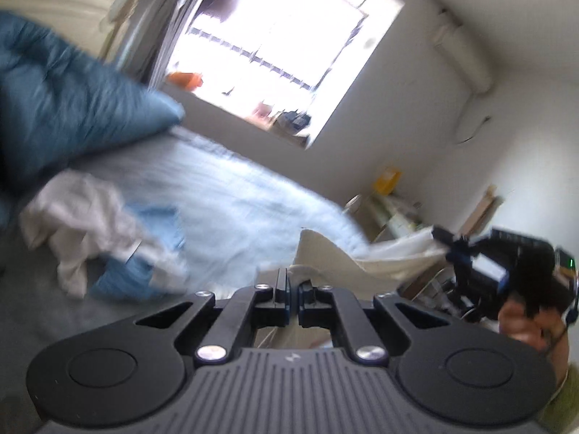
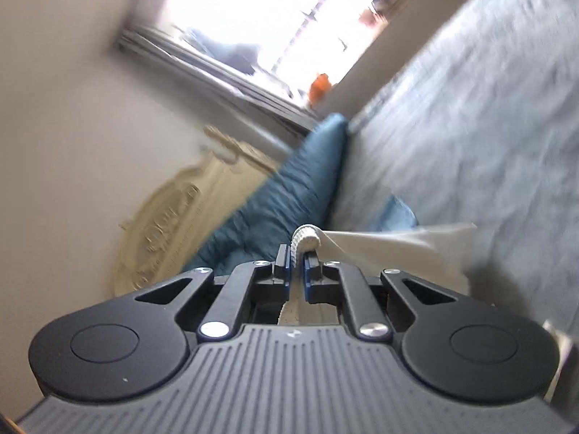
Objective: Fold clothes
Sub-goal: 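Lift the white sweatshirt high with both grippers and shake it out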
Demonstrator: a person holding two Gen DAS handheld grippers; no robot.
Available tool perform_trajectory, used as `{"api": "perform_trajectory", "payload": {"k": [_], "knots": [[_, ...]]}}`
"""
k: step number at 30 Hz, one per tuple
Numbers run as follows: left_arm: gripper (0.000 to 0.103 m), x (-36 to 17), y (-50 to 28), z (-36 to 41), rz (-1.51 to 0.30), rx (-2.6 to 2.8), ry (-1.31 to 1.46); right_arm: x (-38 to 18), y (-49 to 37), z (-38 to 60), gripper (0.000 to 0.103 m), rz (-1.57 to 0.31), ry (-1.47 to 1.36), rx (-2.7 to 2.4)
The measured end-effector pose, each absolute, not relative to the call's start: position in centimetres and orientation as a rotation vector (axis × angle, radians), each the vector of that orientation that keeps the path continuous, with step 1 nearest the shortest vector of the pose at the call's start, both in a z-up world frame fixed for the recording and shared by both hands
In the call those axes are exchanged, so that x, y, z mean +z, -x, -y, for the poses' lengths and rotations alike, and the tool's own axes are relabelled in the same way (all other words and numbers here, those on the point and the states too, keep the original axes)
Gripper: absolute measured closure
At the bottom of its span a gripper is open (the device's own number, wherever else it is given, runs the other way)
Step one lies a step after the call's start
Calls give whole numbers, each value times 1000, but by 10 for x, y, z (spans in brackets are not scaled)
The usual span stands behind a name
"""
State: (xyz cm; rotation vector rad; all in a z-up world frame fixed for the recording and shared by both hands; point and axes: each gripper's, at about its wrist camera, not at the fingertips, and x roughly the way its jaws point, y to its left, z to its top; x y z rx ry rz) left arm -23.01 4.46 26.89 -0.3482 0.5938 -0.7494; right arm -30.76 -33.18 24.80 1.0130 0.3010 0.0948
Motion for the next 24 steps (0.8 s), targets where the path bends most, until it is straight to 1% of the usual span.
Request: {"api": "perform_trajectory", "payload": {"k": [8, 15, 18, 22, 24], "knots": [[99, 349, 235, -51, -384, -873, 372, 321, 355, 317, 97, -96, -918, 70], [99, 391, 260, -63, -241, -957, 403, 367, 398, 306, 97, 53, -834, 81], [99, 395, 269, -68, -219, -980, 413, 376, 418, 298, 97, 95, -804, 78], [99, 380, 270, -72, -239, -1008, 433, 376, 437, 291, 97, 127, -784, 57], [99, 364, 266, -72, -269, -1018, 437, 370, 444, 287, 97, 137, -778, 42]]}}
